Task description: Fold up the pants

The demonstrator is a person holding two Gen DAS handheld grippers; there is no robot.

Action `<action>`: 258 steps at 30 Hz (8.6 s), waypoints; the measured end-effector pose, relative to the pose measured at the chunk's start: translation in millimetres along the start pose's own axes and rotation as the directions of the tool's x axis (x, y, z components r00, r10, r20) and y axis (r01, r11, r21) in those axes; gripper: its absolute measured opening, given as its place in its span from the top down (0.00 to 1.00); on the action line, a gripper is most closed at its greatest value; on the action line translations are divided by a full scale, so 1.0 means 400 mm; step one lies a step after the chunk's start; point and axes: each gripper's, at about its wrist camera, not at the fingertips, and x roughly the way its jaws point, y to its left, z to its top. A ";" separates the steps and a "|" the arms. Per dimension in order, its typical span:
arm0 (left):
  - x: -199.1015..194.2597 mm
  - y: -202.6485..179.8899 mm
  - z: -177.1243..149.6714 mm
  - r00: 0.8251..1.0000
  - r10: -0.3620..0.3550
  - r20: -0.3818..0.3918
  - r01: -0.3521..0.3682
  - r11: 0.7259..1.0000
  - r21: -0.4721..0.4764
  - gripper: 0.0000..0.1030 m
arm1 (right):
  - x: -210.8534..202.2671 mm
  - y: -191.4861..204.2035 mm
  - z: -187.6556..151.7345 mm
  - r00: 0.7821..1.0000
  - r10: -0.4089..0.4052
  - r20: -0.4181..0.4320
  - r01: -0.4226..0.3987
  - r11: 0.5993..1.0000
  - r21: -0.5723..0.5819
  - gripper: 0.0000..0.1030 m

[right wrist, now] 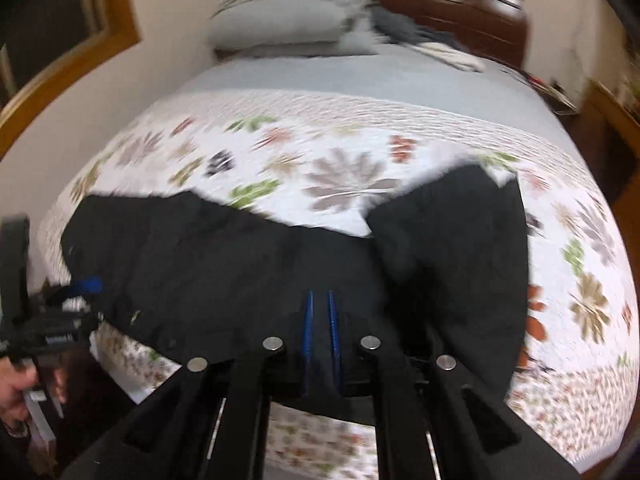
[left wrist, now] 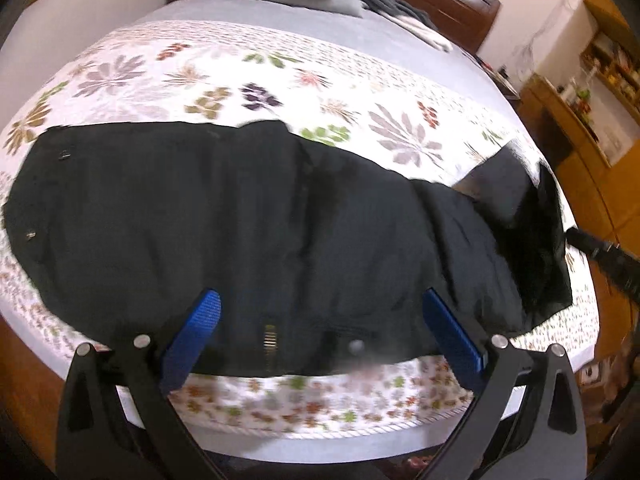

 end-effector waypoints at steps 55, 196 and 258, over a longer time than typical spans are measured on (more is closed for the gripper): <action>0.122 -0.108 -0.060 0.981 -0.075 -0.181 0.086 0.995 0.055 0.03 | -0.036 -0.522 -0.181 0.990 0.091 0.104 -0.133 0.818 0.560 0.82; 0.116 -0.180 -0.065 0.979 0.009 -0.203 0.026 0.985 0.169 0.03 | -0.116 -0.875 -0.531 0.969 -0.118 0.217 -0.155 0.394 0.906 0.82; 0.003 0.120 -0.054 0.996 -0.032 -0.080 0.022 0.992 -0.126 0.03 | 0.083 0.111 -0.126 0.963 0.268 -0.020 -0.259 0.944 0.206 0.27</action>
